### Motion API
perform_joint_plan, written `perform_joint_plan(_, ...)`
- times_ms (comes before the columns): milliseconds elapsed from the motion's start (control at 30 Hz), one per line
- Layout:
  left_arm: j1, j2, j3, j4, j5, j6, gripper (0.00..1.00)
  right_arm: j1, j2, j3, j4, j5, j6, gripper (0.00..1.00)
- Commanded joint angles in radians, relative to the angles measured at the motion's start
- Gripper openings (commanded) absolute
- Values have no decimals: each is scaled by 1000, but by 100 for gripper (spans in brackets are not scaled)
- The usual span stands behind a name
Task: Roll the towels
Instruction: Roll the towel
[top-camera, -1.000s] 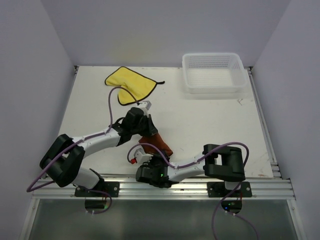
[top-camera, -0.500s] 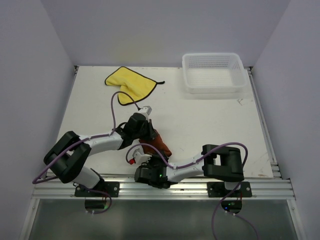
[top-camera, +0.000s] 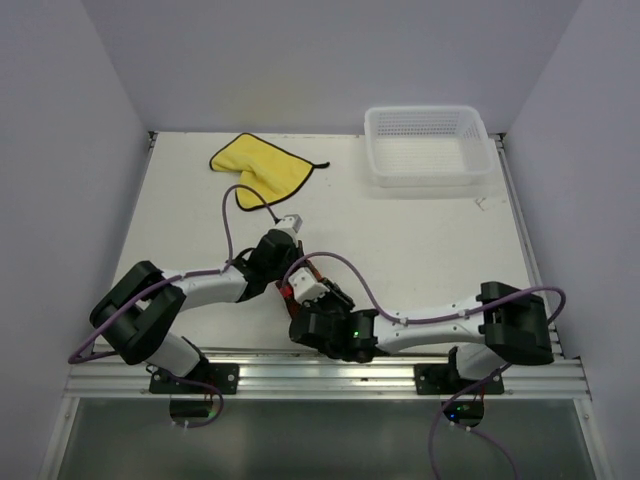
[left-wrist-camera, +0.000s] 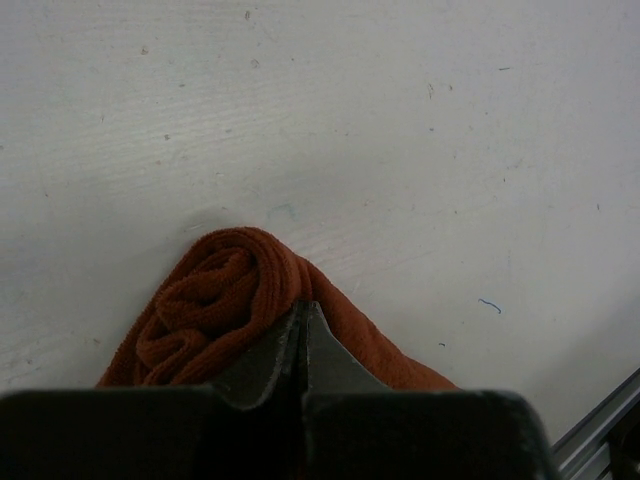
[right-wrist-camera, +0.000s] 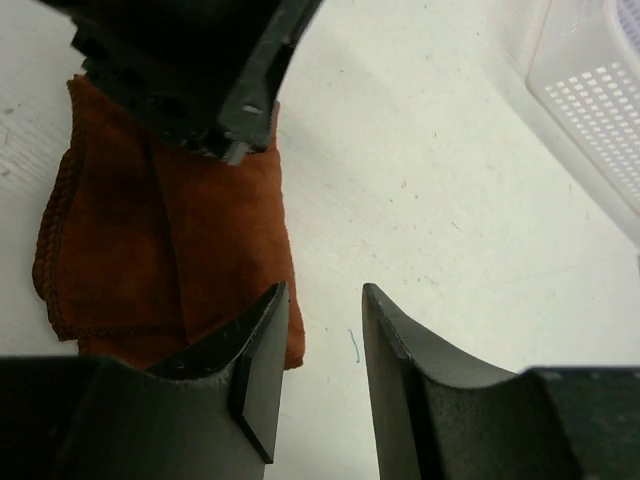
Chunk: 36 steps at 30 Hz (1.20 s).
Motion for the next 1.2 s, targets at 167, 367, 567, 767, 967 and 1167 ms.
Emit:
perform_joint_plan(167,-6,30,-37,-71,-35,8,0,-209,-262,-181,100,-364,199,46)
perform_joint_plan(367,-6,36,-37,-71,-33,4,0,-459,-318,-282,261,-758,317,63)
perform_joint_plan(567,-6,31,-37,-71,-30,1,0,-564,-237,-325,390,-1001,397,66)
perform_joint_plan(767,-6,20,-43,-74,-33,-1,0,-579,-152,-345,487,-1105,454,67)
perform_joint_plan(967,-6,19,-49,-70,-36,-5,0,-579,-119,-367,532,-1144,478,64)
perform_joint_plan(1167,-6,13,-54,-70,-50,-13,0,-579,-178,-373,500,-1119,495,60)
